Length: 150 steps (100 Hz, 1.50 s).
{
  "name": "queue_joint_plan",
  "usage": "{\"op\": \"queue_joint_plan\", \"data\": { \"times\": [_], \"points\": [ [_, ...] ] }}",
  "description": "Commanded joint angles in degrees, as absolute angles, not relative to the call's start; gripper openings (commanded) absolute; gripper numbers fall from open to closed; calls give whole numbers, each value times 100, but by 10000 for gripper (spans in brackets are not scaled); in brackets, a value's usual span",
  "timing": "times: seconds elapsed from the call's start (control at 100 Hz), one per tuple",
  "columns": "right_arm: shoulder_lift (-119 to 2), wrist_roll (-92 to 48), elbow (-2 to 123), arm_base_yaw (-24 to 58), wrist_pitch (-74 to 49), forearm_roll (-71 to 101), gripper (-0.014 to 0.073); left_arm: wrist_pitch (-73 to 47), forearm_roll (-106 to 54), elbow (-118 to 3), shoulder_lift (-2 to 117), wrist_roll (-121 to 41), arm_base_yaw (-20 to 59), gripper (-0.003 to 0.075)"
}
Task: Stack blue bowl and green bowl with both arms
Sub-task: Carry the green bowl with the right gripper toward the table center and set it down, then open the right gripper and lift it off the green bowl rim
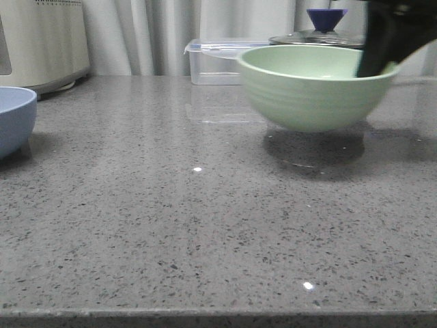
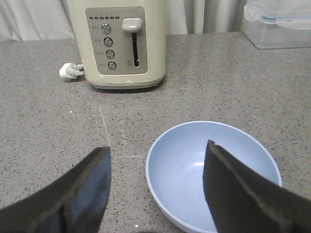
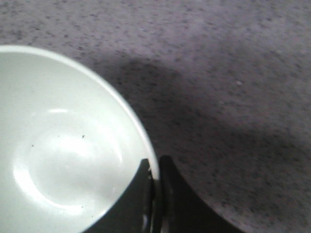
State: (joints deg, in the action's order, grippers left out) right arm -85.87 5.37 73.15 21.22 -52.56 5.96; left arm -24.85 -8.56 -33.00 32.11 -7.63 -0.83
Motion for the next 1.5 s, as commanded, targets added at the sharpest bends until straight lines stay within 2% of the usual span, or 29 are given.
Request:
{"op": "queue_joint_plan", "data": {
  "times": [0.0, 0.3, 0.59, 0.64, 0.81, 0.88, 1.49],
  "points": [
    [-8640, 476, 7677, 2386, -4944, 699, -67, -2004, -917, -3523, 3248, -731, -91, 419],
    [-9399, 476, 8295, 3089, -4824, 724, -67, -2004, -917, -3523, 3248, -731, -91, 419],
    [-9603, 476, 8429, 3205, -4726, 756, -60, -2004, -917, -3523, 3248, -731, -91, 419],
    [-9603, 476, 8429, 3205, -4721, 761, -31, -2004, -917, -3523, 3248, -731, -91, 419],
    [-9603, 476, 8429, 3205, -4726, 767, 145, -2004, -917, -3523, 3248, -731, -91, 419],
    [-9603, 476, 8429, 3205, -4726, 767, 172, -2004, -917, -3523, 3248, -731, -91, 419],
    [-8682, 476, 8072, 3205, -4703, 712, 171, -2004, -917, -3523, 3248, -731, -91, 419]
  ]
}}
